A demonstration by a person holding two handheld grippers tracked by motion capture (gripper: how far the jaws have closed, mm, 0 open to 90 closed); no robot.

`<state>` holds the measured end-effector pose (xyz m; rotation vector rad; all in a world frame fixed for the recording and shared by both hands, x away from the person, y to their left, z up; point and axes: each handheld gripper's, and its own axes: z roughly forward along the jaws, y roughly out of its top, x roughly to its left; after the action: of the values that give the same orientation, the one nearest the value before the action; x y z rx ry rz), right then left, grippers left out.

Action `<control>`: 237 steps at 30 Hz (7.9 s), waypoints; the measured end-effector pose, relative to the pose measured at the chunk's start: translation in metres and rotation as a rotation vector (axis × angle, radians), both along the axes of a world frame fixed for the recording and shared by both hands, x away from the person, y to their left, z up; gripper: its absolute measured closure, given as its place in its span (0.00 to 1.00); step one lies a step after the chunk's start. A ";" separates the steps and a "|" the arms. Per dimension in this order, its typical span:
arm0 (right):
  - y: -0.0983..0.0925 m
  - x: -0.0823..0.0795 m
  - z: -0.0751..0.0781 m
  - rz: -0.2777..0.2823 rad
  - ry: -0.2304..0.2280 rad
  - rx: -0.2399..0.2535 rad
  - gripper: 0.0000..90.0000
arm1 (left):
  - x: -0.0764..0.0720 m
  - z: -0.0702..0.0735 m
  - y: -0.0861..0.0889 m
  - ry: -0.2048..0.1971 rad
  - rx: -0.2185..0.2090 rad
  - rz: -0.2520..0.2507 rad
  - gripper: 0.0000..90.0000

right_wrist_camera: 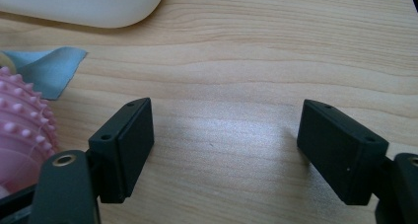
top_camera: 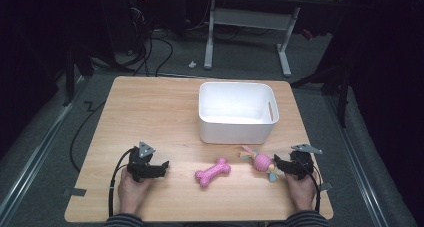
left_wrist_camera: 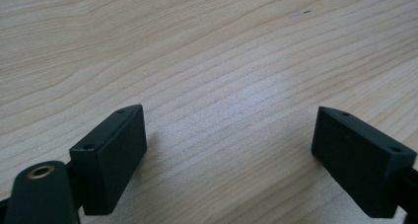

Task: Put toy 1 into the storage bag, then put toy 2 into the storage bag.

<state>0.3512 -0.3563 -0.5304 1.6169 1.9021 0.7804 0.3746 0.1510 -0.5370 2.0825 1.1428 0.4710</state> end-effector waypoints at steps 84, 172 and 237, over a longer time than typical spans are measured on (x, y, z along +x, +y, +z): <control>0.001 -0.002 0.000 0.017 -0.005 0.002 0.29 | -0.010 0.041 -0.113 0.034 -0.042 -0.332 0.31; 0.002 -0.002 0.000 0.023 -0.004 0.001 0.29 | -0.009 0.102 -0.108 0.115 0.025 -0.476 0.66; 0.002 -0.002 0.000 0.029 -0.005 0.000 0.30 | 0.101 0.191 -0.164 0.043 -0.085 -0.502 0.66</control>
<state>0.3488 -0.3539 -0.5301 1.5889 1.9265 0.7959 0.4760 -0.0132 -0.3465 2.2088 0.6111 0.1335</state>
